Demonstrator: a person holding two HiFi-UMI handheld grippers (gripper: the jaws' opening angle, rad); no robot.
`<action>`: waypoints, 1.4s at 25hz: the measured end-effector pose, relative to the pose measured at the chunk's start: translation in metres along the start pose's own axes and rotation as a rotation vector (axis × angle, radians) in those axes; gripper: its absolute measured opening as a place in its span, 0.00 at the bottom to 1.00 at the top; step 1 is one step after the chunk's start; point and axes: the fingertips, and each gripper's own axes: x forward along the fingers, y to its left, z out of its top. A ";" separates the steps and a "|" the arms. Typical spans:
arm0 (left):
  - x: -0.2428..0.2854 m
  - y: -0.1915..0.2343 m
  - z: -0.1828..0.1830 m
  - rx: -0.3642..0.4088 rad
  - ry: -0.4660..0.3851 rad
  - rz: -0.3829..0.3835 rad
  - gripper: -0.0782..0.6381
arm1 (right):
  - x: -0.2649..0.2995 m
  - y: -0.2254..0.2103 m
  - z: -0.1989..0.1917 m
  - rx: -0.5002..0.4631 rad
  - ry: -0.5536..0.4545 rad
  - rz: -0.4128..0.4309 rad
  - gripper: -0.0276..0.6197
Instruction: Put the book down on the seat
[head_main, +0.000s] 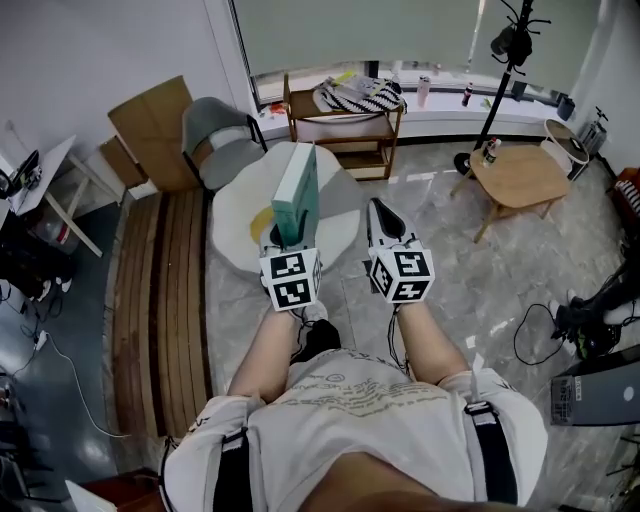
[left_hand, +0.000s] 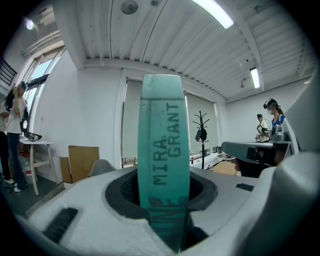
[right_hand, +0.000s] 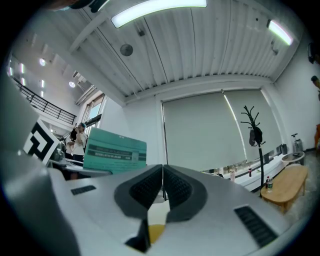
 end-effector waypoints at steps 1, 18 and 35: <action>0.004 -0.001 -0.001 0.001 0.001 -0.003 0.33 | 0.002 -0.001 -0.002 0.000 0.002 0.001 0.09; 0.079 0.015 -0.011 -0.002 0.027 -0.032 0.33 | 0.069 -0.025 -0.022 -0.001 0.029 0.004 0.09; 0.202 0.073 0.001 -0.022 0.053 -0.040 0.33 | 0.208 -0.056 -0.033 -0.015 0.068 0.007 0.09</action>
